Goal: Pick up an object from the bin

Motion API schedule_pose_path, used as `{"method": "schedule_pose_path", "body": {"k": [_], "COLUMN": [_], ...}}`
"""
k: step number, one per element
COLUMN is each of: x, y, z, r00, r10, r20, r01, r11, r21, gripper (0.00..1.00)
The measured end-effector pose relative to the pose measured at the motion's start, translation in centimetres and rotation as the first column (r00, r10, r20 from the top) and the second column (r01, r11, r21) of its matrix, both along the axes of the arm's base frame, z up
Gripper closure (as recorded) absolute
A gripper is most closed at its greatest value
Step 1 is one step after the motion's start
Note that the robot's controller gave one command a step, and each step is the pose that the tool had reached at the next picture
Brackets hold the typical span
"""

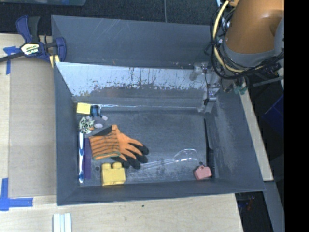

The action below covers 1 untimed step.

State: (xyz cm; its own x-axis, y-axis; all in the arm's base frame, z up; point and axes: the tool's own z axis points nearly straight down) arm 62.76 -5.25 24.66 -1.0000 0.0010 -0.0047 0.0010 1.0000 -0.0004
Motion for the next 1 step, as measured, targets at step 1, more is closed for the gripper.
{"method": "schedule_pose_path", "body": {"k": [1], "x": [-3.18], "y": [3.62], "z": [-8.44], "r00": [0.992], "r10": [0.124], "r20": [0.002], "r01": [-0.124], "r11": [0.992], "r21": [-0.001], "gripper": [0.00]}}
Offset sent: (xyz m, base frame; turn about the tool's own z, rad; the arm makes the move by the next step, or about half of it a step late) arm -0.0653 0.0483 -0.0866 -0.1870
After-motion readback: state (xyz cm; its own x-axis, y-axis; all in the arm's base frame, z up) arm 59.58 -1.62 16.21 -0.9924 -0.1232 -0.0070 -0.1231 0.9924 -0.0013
